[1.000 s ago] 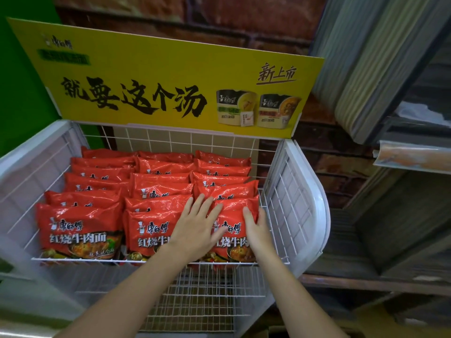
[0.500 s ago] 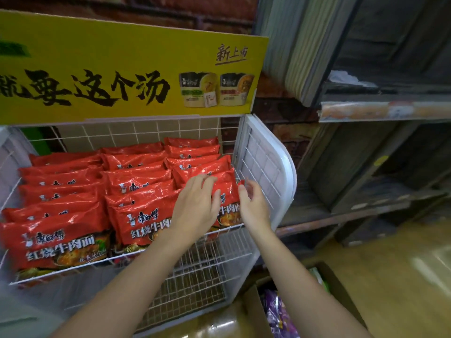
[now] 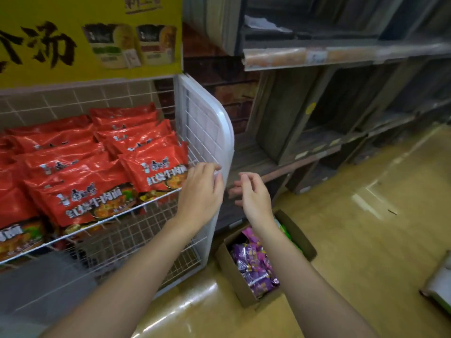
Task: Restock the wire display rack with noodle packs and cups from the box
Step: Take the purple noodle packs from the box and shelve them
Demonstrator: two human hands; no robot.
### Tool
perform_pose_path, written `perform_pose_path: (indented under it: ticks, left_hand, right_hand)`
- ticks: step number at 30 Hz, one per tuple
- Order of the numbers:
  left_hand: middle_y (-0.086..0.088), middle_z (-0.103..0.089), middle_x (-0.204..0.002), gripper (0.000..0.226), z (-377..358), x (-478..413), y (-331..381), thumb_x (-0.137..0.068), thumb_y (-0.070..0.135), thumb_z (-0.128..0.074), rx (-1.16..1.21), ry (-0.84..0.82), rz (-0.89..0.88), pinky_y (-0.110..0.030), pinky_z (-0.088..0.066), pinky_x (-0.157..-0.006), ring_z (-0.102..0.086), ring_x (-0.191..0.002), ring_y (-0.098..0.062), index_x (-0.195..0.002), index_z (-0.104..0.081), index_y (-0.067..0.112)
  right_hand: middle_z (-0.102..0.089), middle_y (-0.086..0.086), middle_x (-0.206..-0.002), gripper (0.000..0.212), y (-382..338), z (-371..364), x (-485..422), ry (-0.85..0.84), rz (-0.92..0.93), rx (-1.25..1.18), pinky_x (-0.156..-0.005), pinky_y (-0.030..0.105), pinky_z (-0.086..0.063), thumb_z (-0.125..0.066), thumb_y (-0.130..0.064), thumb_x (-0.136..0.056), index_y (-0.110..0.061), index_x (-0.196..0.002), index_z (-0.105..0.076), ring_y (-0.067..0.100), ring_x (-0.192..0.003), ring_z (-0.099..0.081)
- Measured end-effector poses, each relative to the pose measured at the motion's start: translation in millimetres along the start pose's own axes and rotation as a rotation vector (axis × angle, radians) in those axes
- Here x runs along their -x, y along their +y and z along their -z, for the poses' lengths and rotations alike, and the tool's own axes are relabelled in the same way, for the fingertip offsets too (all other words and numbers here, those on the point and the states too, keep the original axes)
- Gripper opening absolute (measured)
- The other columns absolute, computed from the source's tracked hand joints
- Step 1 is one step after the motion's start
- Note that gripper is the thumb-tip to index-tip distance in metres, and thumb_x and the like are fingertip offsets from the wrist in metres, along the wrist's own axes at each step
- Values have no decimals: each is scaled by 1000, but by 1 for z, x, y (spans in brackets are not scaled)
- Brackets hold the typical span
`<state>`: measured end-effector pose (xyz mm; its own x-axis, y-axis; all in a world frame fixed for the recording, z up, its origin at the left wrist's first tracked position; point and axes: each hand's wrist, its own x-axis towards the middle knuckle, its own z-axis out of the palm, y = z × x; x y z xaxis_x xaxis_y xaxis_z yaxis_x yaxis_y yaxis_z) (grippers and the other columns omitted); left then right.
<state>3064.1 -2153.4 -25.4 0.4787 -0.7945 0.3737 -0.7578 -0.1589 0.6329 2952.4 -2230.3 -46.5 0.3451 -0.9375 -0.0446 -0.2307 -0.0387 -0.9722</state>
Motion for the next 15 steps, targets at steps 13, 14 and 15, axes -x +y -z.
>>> perform_pose_path:
  ticks: [13,14,15]
  left_hand:
    - [-6,-59,-115,24,-203,29,37,-99,17,-45,117,-241,61,-29,-37,-94,-50,-112,-22,-116,-60,11]
    - [-6,-59,-115,24,-223,30,30,-99,17,-45,126,-265,67,-29,-37,-93,-50,-112,-22,-116,-60,11]
    - [-6,-59,-115,24,-244,30,21,-99,16,-45,136,-284,71,-28,-37,-92,-50,-111,-22,-116,-60,11]
  right_hand:
    - [-66,-1,-95,21,161,112,-19,155,-133,67,-73,16,-48,-40,-22,-103,-17,-108,-60,8,-83,-64]
    - [-67,-2,-96,20,181,114,-25,178,-154,64,-76,22,-50,-41,-24,-103,-23,-104,-60,12,-87,-65]
    - [-67,-3,-97,19,202,113,-32,199,-159,73,-81,31,-52,-41,-28,-101,-30,-100,-59,15,-91,-66]
